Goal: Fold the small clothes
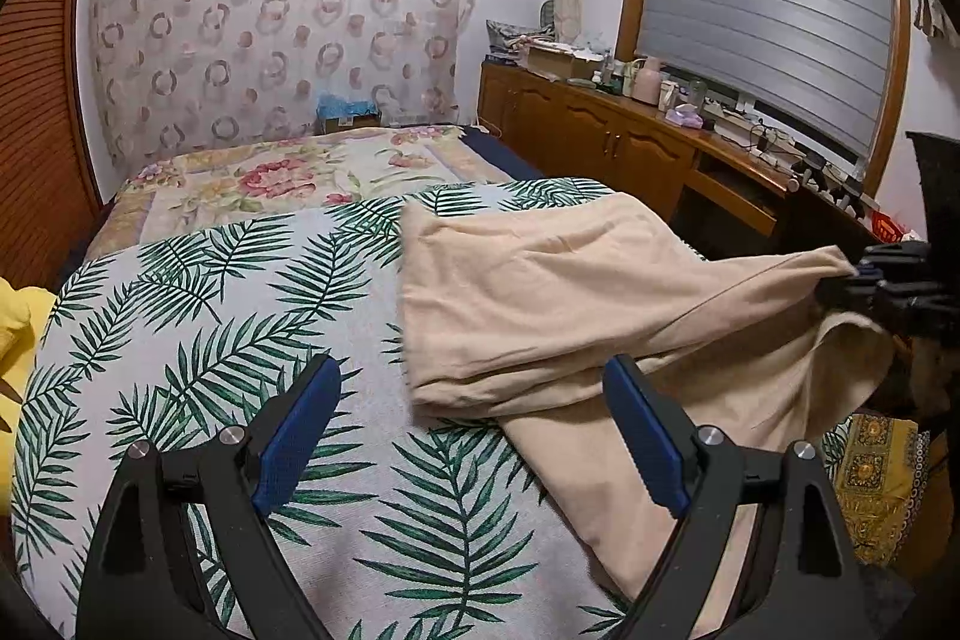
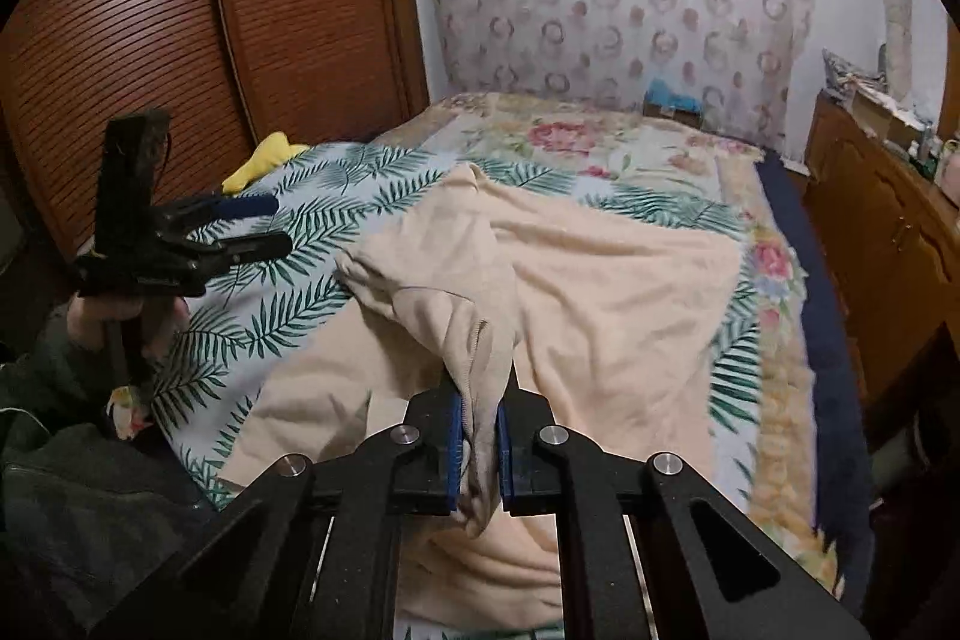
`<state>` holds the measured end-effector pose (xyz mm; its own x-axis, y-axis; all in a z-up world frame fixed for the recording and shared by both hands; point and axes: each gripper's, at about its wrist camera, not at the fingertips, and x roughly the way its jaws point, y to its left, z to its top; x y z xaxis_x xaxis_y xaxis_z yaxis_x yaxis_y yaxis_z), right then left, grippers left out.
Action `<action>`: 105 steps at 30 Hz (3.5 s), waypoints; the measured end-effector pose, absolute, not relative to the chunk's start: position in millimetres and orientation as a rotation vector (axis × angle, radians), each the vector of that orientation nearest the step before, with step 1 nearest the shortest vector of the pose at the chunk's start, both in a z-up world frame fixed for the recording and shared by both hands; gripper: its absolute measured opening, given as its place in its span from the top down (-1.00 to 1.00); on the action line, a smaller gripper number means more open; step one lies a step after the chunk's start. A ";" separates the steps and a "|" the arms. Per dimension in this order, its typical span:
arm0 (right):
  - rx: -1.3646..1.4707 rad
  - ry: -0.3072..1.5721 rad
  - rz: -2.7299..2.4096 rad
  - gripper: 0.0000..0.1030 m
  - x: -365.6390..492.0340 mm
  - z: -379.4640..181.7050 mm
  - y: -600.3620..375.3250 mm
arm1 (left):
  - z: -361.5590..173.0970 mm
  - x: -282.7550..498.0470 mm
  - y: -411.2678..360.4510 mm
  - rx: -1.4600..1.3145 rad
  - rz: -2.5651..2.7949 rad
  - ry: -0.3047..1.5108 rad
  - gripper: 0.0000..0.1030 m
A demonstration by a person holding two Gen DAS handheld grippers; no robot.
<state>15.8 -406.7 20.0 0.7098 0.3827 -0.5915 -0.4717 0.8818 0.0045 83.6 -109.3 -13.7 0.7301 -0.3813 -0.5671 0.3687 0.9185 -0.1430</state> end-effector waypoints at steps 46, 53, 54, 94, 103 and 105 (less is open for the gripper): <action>-0.348 0.803 0.605 -0.09 151.7 -63.2 -272.3 | -16.2 82.1 -70.9 -0.060 -0.304 0.600 -0.74; -0.399 0.835 0.599 -0.09 171.6 -82.0 -255.6 | -21.1 81.7 -70.8 -0.060 -0.308 0.610 -0.74; -0.393 0.834 0.601 -0.08 172.9 -82.6 -256.1 | -21.5 81.8 -71.1 -0.058 -0.308 0.611 -0.74; -0.214 0.695 0.113 0.03 132.5 -12.5 -434.0 | -32.1 68.7 -127.6 0.009 -0.453 0.684 -0.74; -0.154 0.743 0.182 0.03 15.9 -30.9 -451.1 | -40.1 56.1 -159.3 0.053 -0.544 0.741 -0.74; -0.149 0.769 0.189 0.03 5.0 -32.2 -457.8 | -41.4 53.4 -163.0 0.064 -0.552 0.754 -0.74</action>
